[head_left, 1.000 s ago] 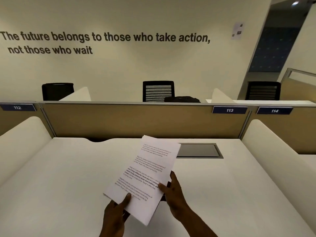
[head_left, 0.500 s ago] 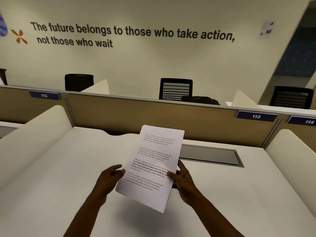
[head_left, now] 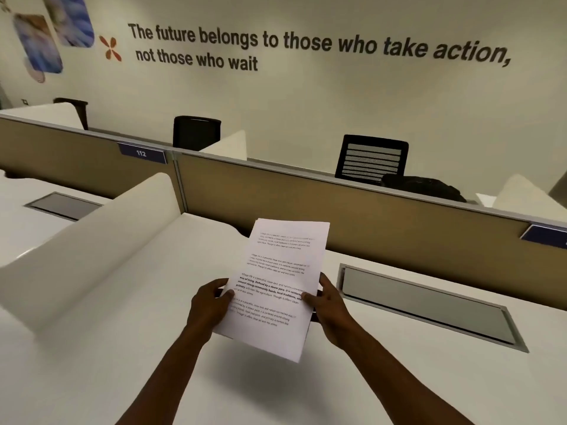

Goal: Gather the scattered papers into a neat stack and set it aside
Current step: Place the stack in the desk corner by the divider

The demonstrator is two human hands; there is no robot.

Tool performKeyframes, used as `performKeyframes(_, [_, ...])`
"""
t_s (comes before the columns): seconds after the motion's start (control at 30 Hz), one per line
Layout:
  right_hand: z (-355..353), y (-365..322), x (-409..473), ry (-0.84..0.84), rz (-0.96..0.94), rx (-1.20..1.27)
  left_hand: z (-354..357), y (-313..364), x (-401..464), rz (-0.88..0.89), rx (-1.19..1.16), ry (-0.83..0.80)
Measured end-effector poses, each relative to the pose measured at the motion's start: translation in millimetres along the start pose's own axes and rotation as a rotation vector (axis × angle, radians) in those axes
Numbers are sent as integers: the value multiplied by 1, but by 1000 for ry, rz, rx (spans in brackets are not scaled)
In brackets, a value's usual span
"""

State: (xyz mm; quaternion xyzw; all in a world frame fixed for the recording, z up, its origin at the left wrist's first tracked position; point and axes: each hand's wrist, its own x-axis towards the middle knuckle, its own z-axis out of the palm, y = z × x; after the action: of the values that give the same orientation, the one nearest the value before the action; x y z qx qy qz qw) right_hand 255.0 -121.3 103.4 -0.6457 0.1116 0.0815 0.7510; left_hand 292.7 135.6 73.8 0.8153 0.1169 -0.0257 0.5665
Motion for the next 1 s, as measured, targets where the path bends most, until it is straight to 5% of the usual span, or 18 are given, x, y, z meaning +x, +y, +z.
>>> performKeyframes(0.43, [117, 67, 170, 11, 196, -123, -63, -86, 135, -79, 226, 202])
performKeyframes(0.67, [191, 73, 238, 15, 38, -372, -107, -108, 223, -30, 389, 290])
performKeyframes(1.0, [220, 106, 322, -128, -462, -1032, -139, -117, 318, 51, 472, 298])
